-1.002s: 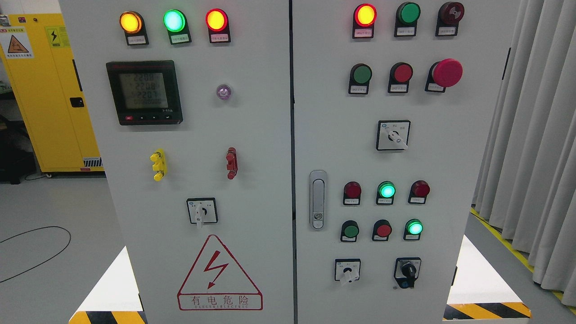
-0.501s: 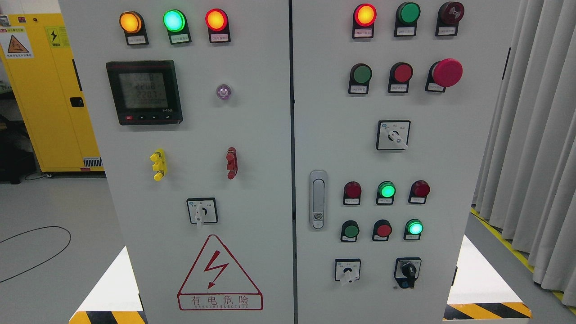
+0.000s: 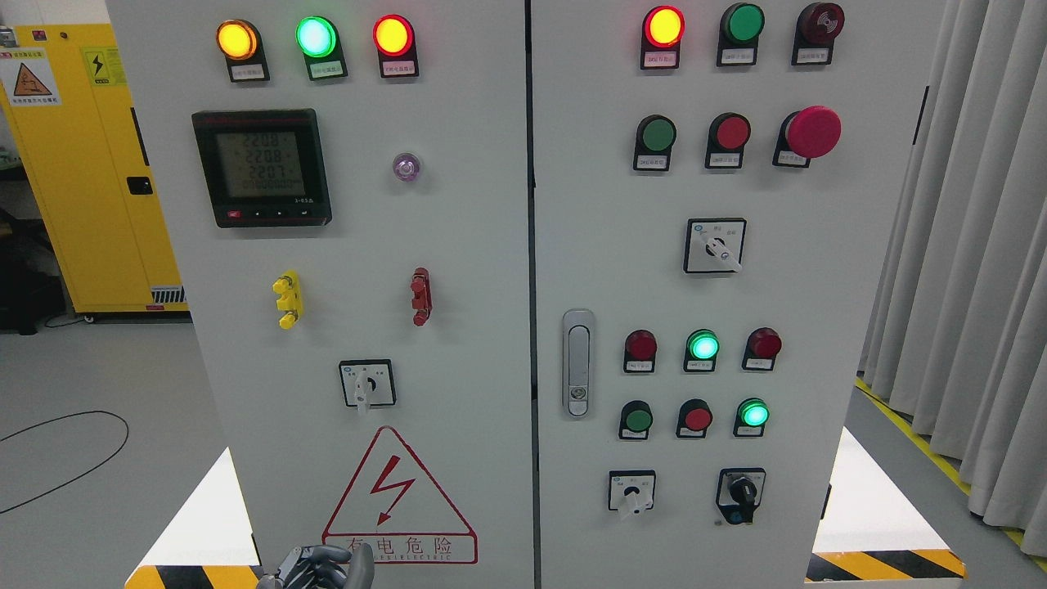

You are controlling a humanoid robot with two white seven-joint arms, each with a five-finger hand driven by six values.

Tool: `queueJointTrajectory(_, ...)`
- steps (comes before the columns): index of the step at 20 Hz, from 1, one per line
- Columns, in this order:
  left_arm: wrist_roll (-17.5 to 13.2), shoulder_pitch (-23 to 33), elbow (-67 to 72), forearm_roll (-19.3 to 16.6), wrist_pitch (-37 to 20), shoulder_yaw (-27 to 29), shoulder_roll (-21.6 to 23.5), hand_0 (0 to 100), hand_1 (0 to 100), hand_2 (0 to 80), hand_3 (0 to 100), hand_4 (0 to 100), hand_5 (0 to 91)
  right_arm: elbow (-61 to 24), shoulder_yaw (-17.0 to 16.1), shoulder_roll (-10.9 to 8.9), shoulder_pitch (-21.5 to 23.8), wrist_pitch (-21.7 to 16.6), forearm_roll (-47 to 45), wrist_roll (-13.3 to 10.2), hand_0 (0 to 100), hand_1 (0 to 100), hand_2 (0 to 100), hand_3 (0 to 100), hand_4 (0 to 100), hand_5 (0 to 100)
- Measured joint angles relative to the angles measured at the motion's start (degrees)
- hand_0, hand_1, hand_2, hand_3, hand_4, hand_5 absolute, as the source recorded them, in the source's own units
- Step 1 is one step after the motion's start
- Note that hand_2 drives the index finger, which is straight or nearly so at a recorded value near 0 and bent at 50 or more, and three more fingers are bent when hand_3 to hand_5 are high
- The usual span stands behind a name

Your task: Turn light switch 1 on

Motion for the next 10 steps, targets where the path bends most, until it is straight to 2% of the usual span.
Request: queueJointTrajectory(10, 3.0, -7.0, -1.6, -0.2, 7.4, -0.8, -0.9, 17, 63, 58.2, 83, 85, 77.4, 0.0, 0.0, 0.0, 0.0, 0.0, 0.0, 0.0, 0, 50, 4, 0, 0, 0)
